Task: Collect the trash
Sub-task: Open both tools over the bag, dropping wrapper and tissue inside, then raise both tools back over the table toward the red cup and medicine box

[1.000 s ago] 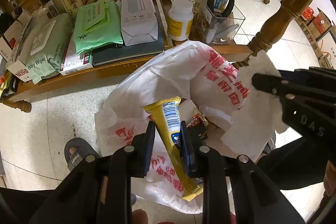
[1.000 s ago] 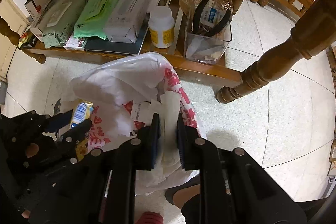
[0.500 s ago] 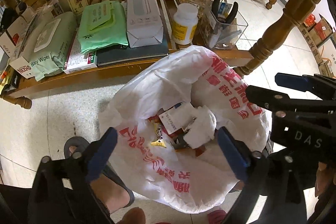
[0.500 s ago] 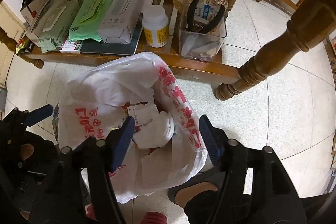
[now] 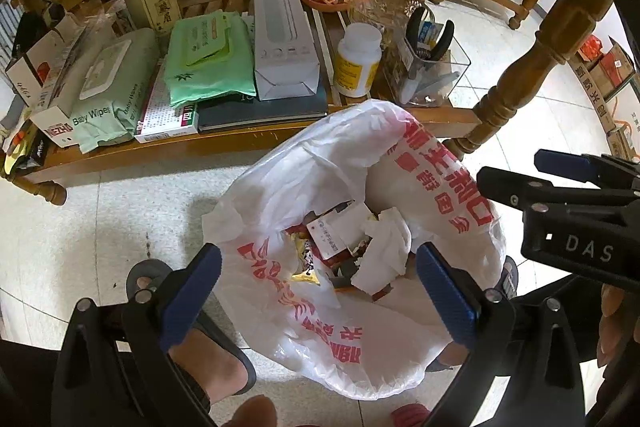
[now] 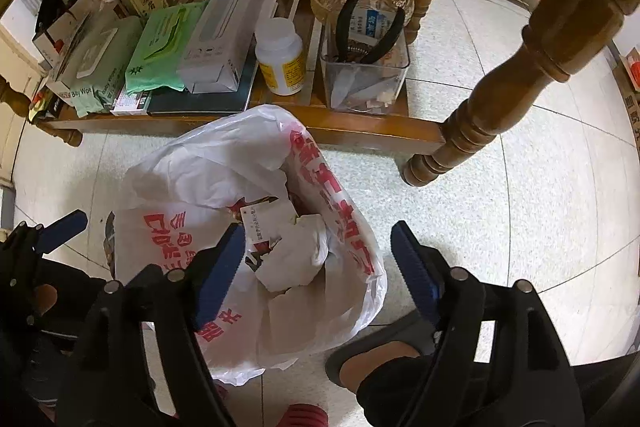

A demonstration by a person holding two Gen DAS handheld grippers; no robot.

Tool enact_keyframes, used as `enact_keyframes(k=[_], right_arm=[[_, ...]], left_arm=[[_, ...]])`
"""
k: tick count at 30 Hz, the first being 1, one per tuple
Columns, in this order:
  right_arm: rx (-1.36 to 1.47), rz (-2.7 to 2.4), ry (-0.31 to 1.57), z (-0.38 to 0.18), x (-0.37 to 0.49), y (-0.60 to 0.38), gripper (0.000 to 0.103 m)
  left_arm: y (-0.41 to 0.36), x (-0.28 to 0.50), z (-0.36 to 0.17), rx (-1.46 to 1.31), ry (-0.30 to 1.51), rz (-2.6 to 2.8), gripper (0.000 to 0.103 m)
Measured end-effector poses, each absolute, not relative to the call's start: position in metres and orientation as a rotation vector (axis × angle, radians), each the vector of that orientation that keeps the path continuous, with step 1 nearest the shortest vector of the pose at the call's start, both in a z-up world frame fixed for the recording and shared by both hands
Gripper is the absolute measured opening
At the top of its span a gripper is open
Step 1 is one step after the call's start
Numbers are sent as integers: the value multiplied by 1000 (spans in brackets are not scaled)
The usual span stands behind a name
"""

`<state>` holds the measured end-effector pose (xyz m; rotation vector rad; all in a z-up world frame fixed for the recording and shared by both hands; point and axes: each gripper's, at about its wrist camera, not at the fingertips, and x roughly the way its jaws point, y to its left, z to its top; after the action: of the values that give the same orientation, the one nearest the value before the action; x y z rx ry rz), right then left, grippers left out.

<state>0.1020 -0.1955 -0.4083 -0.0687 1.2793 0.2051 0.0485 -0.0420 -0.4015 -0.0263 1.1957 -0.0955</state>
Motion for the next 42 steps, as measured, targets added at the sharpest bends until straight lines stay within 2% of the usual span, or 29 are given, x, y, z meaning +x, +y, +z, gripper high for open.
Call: enact_keyframes(k=[9, 22, 32, 35, 39, 42], right_arm=[[-8, 192, 1277, -390, 88, -209, 76], [51, 195, 1225, -331, 52, -240, 77], [47, 202, 1135, -247, 39, -265, 77], [43, 201, 1091, -212, 44, -270, 85], [16, 231, 1024, -167, 58, -270, 86], [-35, 267, 988, -139, 82, -270, 91]], left_arm=[[-39, 40, -381, -45, 1158, -95, 95], [-31, 4, -297, -107, 1018, -122, 95], [-21, 11, -203, -90, 881, -142, 95], [-21, 25, -167, -59, 833, -162, 95], [-24, 53, -122, -31, 772, -164, 95], [-24, 85, -97, -55, 766, -146, 95]])
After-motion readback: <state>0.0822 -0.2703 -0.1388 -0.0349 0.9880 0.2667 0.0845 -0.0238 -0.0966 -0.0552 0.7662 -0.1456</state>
